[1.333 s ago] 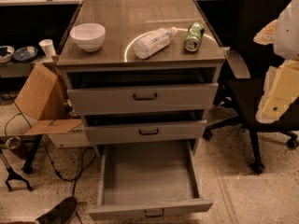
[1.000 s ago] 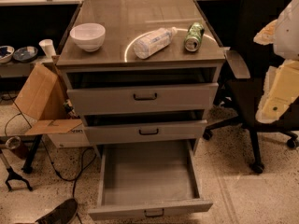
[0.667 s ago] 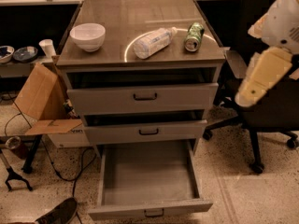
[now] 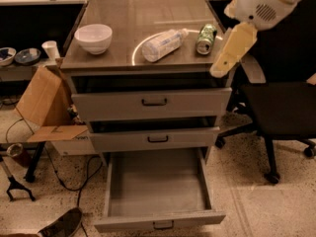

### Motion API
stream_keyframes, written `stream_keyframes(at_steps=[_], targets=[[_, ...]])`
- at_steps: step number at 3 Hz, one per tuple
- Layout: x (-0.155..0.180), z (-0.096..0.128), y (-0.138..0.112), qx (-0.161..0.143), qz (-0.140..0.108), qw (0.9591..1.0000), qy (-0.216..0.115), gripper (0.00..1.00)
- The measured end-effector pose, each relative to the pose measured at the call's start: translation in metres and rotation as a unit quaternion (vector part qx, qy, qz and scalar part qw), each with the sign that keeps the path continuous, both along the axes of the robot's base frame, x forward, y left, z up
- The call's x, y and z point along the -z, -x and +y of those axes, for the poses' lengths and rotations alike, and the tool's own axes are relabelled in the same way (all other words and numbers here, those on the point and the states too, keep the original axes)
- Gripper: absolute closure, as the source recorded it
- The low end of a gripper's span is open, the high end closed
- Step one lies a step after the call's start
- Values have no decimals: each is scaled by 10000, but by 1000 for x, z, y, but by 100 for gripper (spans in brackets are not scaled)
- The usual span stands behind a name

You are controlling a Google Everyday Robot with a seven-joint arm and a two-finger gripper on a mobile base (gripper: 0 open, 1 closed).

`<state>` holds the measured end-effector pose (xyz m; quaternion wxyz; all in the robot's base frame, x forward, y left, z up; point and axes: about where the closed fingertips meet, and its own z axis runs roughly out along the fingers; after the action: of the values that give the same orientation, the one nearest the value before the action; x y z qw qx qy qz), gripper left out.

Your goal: Place blue plastic bottle into bottom drawer

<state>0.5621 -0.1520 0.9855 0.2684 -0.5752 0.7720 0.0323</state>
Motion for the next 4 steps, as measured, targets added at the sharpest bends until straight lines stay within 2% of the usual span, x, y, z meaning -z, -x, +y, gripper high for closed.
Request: stream_keyframes(at_steps=[1, 2, 3, 4], targets=[[-6, 42, -47, -1491, -235, 9862, 674, 0], [-1, 75, -65, -2581, -270, 9552, 1423, 0], [-3, 87, -71, -2978, -487, 9409, 1535, 0], [-3, 87, -72, -2964, -501, 9415, 1525, 0]])
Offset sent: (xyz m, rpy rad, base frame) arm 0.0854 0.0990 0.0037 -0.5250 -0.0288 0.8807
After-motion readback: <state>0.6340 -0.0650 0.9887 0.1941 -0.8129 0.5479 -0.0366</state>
